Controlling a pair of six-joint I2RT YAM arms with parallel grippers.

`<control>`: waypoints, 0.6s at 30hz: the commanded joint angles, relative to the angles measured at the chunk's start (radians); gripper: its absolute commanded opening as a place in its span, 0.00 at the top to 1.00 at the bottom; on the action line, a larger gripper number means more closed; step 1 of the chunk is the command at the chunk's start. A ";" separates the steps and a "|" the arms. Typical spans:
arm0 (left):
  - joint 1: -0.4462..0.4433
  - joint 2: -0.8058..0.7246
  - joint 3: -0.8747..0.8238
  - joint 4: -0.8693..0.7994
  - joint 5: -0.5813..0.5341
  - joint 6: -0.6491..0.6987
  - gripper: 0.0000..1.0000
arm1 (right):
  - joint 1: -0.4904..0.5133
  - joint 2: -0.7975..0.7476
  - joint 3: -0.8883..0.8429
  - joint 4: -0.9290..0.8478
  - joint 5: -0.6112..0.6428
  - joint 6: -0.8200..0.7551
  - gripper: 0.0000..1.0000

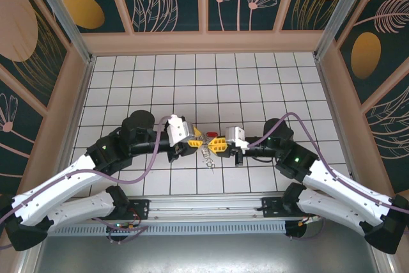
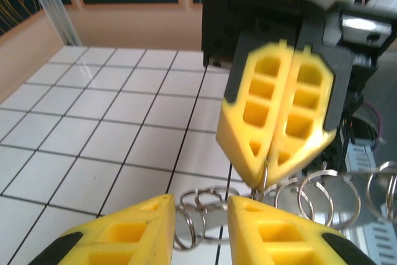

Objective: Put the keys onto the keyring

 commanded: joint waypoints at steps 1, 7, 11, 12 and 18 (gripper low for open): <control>-0.007 -0.012 0.028 -0.083 -0.023 0.050 0.71 | 0.007 -0.014 0.040 -0.004 0.029 -0.023 1.00; -0.010 -0.032 0.015 -0.079 -0.002 0.052 0.71 | 0.010 -0.004 0.049 -0.010 0.034 -0.019 1.00; -0.011 -0.036 -0.002 -0.046 0.022 0.051 0.69 | 0.016 0.007 0.055 -0.018 0.049 -0.017 1.00; -0.011 -0.036 -0.008 -0.035 0.025 0.050 0.68 | 0.017 0.012 0.057 -0.018 0.052 -0.015 1.00; -0.013 -0.024 -0.027 0.006 0.052 0.044 0.68 | 0.029 0.042 0.067 -0.021 0.065 -0.018 1.00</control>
